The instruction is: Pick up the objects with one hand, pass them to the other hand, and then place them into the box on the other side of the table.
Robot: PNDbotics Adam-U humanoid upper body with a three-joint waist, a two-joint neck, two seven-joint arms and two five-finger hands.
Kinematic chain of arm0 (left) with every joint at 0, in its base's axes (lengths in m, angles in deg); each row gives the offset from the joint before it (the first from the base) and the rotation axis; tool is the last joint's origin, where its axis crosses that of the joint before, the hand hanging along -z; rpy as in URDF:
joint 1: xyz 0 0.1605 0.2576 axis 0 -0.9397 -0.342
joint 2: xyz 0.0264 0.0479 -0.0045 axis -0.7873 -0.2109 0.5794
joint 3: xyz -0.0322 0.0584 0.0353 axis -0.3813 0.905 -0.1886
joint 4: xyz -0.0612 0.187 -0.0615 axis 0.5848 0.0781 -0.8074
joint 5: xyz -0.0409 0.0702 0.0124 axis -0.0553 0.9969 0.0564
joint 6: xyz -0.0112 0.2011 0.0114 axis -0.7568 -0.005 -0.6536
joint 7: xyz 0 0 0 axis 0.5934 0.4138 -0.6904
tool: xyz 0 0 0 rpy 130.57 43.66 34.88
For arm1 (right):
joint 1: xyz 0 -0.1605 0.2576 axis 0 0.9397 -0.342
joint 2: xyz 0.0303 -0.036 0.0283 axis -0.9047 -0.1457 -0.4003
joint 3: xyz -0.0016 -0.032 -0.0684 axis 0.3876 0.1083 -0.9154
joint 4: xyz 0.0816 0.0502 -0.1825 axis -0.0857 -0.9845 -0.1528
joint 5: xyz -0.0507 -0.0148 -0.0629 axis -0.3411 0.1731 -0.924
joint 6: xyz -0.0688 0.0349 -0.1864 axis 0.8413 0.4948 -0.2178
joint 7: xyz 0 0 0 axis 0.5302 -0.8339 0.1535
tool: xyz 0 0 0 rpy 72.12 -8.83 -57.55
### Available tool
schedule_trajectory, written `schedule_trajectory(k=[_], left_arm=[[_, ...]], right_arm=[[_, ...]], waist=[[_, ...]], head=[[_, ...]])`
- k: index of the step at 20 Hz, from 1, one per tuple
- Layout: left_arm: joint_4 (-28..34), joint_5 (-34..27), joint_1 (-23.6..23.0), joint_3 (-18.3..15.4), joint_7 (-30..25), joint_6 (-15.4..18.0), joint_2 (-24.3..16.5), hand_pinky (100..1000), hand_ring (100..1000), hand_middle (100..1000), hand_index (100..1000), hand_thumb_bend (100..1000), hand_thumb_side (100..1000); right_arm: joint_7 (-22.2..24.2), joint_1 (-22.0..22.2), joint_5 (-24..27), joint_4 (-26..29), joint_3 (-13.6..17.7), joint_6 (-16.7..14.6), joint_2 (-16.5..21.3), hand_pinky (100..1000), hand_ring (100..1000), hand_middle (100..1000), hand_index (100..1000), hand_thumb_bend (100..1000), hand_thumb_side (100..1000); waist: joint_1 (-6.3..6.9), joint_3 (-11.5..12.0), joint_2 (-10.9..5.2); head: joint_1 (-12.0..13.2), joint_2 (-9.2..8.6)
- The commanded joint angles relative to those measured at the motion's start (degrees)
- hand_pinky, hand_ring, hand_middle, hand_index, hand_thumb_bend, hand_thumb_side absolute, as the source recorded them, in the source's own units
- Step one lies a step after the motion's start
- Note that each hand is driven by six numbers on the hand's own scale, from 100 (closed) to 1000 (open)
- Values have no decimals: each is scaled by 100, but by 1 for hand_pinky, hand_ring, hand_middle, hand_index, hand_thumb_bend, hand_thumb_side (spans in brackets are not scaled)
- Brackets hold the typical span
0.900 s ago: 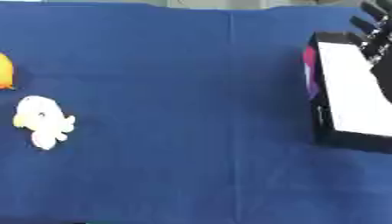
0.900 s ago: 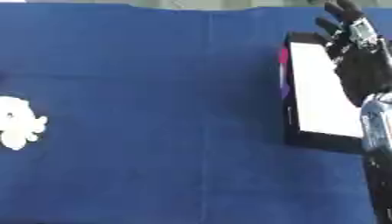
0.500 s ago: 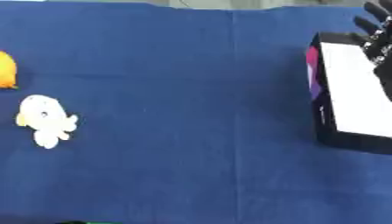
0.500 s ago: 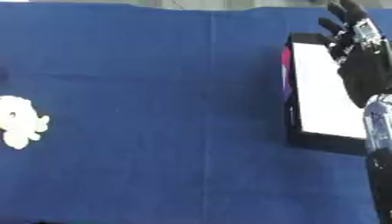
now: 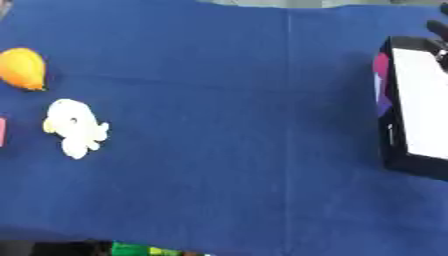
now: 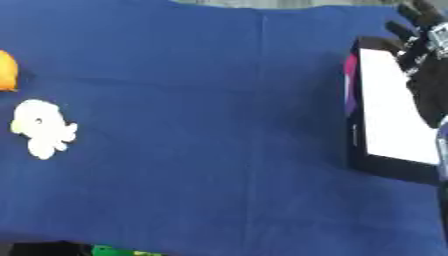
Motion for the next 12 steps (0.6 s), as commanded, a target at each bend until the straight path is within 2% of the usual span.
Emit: schedule_trajectory(k=[1, 5, 7, 8, 10, 12], left_arm=[[-284, 319, 31, 84, -457, 76, -985, 915, 808, 735, 933, 100, 698], [-843, 596, 69, 285, -1158, 312, -1838, 910, 818, 734, 899, 119, 652], [-1075, 618, 108, 306, -1374, 459, -2012, 910, 818, 734, 899, 119, 652], [-1165, 650, 106, 333, -1463, 510, -2120, 909, 836, 754, 886, 183, 611], [-1542, 920, 134, 476, -1916, 688, -2595, 916, 850, 775, 898, 222, 606], [-1875, 1163, 199, 534, -2270, 907, -2855, 920, 862, 793, 907, 274, 568]], right_arm=[[-14, -6, 12, 74, 56, -105, 317, 1000, 1000, 1000, 1000, 100, 614], [13, 55, 23, 93, 11, -210, 475, 1000, 1000, 1000, 1000, 100, 609], [21, 66, 22, 86, 1, -238, 500, 1000, 1000, 1000, 1000, 100, 609], [26, 73, 19, 85, -2, -248, 515, 1000, 1000, 1000, 1000, 100, 605], [51, 122, -15, 93, -18, -302, 569, 1000, 1000, 1000, 1000, 100, 603], [74, 163, -54, 94, -29, -359, 598, 1000, 1000, 1000, 1000, 100, 600]], waist=[[37, 17, -173], [68, 39, -200], [71, 45, -205], [73, 48, -202], [54, 51, -189], [25, 55, -172]], head=[[170, 48], [334, 61], [361, 56], [359, 22], [335, -117], [332, -229]])
